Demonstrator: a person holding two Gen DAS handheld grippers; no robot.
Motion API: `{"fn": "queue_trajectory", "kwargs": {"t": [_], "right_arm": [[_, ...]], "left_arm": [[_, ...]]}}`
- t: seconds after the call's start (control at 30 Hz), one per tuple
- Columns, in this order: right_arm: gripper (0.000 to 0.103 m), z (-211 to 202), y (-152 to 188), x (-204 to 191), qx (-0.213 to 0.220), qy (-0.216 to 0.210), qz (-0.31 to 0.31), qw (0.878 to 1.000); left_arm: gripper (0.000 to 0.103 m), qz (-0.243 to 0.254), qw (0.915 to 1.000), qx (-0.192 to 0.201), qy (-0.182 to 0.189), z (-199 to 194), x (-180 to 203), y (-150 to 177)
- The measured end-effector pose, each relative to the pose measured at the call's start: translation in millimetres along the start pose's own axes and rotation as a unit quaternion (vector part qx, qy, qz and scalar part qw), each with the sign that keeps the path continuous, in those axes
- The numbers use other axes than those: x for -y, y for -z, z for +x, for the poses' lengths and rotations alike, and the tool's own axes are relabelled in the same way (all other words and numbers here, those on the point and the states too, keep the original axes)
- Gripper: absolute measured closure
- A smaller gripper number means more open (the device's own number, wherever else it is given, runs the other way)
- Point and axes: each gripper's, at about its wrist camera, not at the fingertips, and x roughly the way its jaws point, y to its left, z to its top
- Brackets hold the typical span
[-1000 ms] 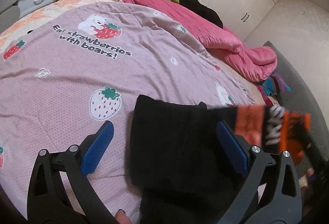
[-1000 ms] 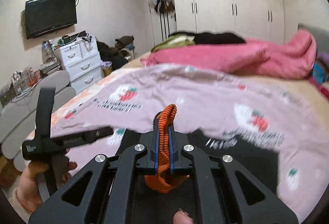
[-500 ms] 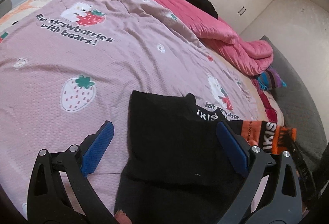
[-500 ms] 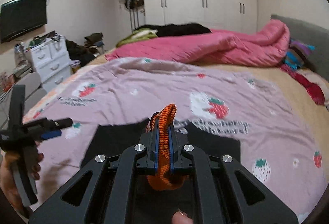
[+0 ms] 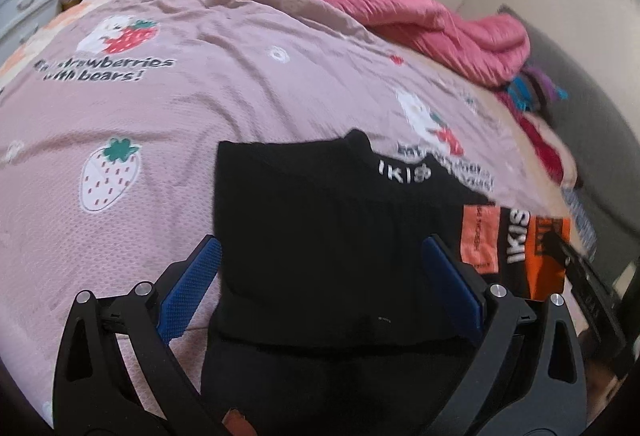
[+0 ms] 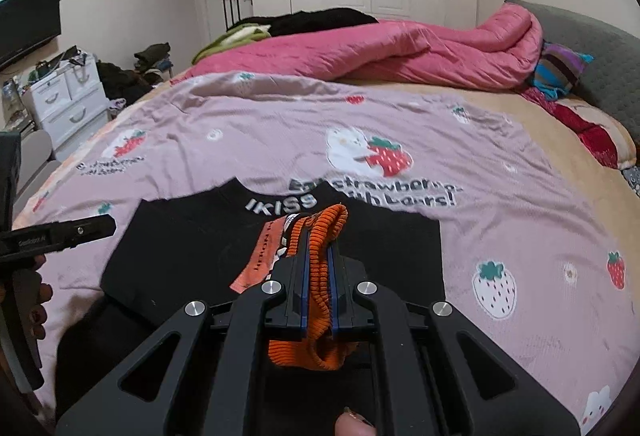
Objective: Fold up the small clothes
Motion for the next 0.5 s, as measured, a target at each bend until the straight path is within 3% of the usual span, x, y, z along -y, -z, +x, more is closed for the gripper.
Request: {"fn": "queue_trajectory", "kwargs": {"t": [0.37, 0.5], "right_arm": [[0.093, 29, 19, 20, -0.048, 0.019, 0.029, 0.998], [0.086, 33, 29, 30, -0.058, 0.026, 0.047, 0.997]], "left_arm": [[0.009, 0.031, 0.9991, -0.023, -0.02, 18, 12, 9], [0.009, 0.036, 0.9988, -0.027, -0.021, 19, 13, 11]]}}
